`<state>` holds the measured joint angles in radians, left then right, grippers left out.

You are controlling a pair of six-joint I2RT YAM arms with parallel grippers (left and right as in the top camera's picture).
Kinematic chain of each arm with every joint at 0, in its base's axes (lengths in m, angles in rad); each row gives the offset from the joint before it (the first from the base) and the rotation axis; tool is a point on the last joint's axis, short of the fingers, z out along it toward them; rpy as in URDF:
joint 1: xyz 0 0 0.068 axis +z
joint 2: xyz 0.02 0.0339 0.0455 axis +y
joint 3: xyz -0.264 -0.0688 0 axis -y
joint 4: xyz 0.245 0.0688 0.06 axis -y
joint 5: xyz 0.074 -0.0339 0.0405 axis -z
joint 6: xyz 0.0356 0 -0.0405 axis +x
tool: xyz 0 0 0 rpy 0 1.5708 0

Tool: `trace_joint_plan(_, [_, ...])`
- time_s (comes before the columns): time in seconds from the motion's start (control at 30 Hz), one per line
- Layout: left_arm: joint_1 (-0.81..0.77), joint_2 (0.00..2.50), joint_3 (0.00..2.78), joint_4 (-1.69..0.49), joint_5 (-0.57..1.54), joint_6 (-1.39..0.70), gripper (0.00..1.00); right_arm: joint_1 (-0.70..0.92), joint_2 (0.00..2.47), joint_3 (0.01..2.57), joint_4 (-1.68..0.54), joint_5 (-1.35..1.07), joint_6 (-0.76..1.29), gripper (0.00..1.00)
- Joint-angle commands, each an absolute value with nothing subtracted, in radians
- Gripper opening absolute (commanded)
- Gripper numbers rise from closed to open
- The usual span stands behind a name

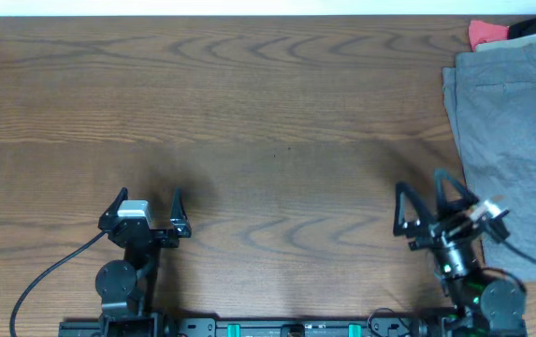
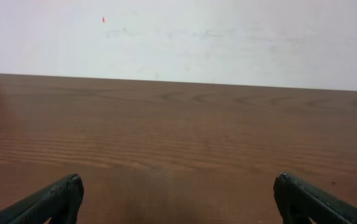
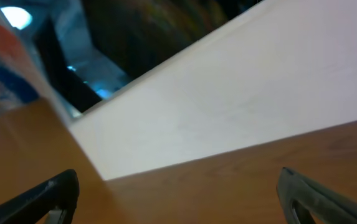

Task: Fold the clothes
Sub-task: 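Reach the right gripper to the clothes stack and grasp the grey trousers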

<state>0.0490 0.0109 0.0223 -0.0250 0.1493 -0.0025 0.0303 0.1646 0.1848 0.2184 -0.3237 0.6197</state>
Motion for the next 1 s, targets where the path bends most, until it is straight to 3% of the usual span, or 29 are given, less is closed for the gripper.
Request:
trace_joint_plan(0.0, [0.044, 0.004, 0.004, -0.058, 0.156, 0.000, 0.98, 0.038, 0.325, 0.350, 0.192, -0.246, 0.425, 0.99])
trace_joint_plan(0.3, [0.044, 0.004, 0.004, -0.058, 0.156, 0.000, 0.98, 0.036, 0.934, 0.847, -0.066, -0.006, 0.192, 0.99])
trace_joint_plan(0.63, [0.044, 0.004, 0.004, -0.059, 0.155, 0.000, 0.98, 0.033, 1.591, 1.498, -0.622, 0.336, 0.043, 0.99])
trace_joint_plan(0.97, [0.044, 0.004, 0.004, -0.059, 0.156, 0.000, 0.98, -0.011, 1.974, 1.667, -0.631, 0.561, -0.148, 0.98])
